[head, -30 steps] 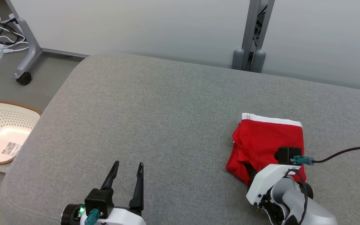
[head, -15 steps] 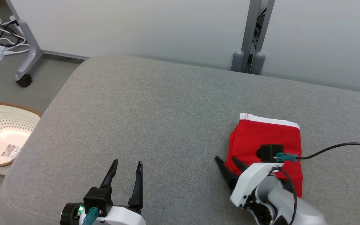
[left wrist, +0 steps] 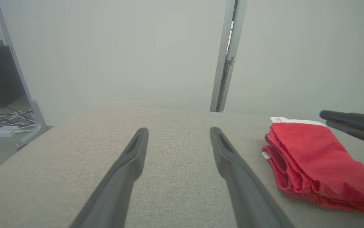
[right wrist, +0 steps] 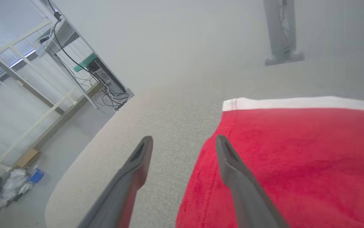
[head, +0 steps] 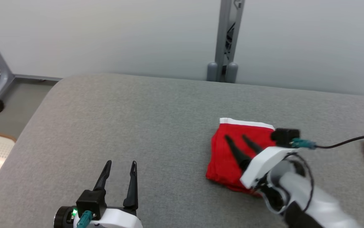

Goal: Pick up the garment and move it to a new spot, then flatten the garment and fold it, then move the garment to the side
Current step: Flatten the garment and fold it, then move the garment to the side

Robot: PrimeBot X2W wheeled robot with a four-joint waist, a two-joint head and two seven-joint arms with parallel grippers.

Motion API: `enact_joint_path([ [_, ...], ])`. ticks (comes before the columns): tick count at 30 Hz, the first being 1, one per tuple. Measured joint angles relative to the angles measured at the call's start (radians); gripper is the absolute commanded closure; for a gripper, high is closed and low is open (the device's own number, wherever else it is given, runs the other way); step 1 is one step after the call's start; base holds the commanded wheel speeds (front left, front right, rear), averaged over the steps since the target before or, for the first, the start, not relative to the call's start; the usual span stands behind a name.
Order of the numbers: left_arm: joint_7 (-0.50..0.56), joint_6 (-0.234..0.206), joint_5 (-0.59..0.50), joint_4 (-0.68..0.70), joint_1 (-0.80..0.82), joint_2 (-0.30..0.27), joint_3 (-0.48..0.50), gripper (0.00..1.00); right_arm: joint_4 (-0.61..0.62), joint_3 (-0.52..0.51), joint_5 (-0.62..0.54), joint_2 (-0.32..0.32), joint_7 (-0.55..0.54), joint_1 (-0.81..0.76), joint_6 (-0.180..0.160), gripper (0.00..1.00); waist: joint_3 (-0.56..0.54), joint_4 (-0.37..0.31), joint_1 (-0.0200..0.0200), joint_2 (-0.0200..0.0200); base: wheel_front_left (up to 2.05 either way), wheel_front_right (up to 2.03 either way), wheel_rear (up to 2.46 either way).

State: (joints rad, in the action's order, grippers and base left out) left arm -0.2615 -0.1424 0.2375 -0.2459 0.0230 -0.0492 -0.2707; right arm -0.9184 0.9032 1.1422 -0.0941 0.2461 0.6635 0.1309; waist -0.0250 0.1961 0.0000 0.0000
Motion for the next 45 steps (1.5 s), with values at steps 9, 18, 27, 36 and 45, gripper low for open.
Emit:
enact_joint_path([
  [9,0.0,0.004,-0.007,0.089,0.037,0.0,0.046,0.0,0.198,-0.444,-0.481,-0.205,0.018,-0.075,0.0,0.0,-0.011,-0.129,0.0,0.0,0.0,0.0,0.0],
  [18,0.0,0.002,-0.018,0.139,0.035,0.0,0.094,0.0,0.52,-0.771,-0.867,-0.103,0.018,-0.413,0.0,0.0,-0.005,-0.213,0.0,0.0,0.0,0.0,0.0],
  [27,0.0,-0.004,-0.042,0.155,-0.033,0.0,0.093,0.0,0.692,-0.862,-1.004,-0.004,0.018,-0.574,0.0,0.0,0.005,-0.234,0.0,0.0,0.0,0.0,0.0],
  [36,0.0,-0.008,-0.044,0.158,-0.04,0.001,0.084,0.0,0.703,-0.877,-1.018,0.024,0.018,-0.597,0.0,0.0,0.014,-0.221,0.0,0.0,0.0,0.0,0.0],
  [45,0.0,0.009,-0.048,0.139,-0.034,0.001,0.068,0.0,0.628,-0.823,-0.943,0.004,0.018,-0.553,0.0,0.0,0.038,-0.175,0.0,0.0,0.0,0.0,0.0],
])
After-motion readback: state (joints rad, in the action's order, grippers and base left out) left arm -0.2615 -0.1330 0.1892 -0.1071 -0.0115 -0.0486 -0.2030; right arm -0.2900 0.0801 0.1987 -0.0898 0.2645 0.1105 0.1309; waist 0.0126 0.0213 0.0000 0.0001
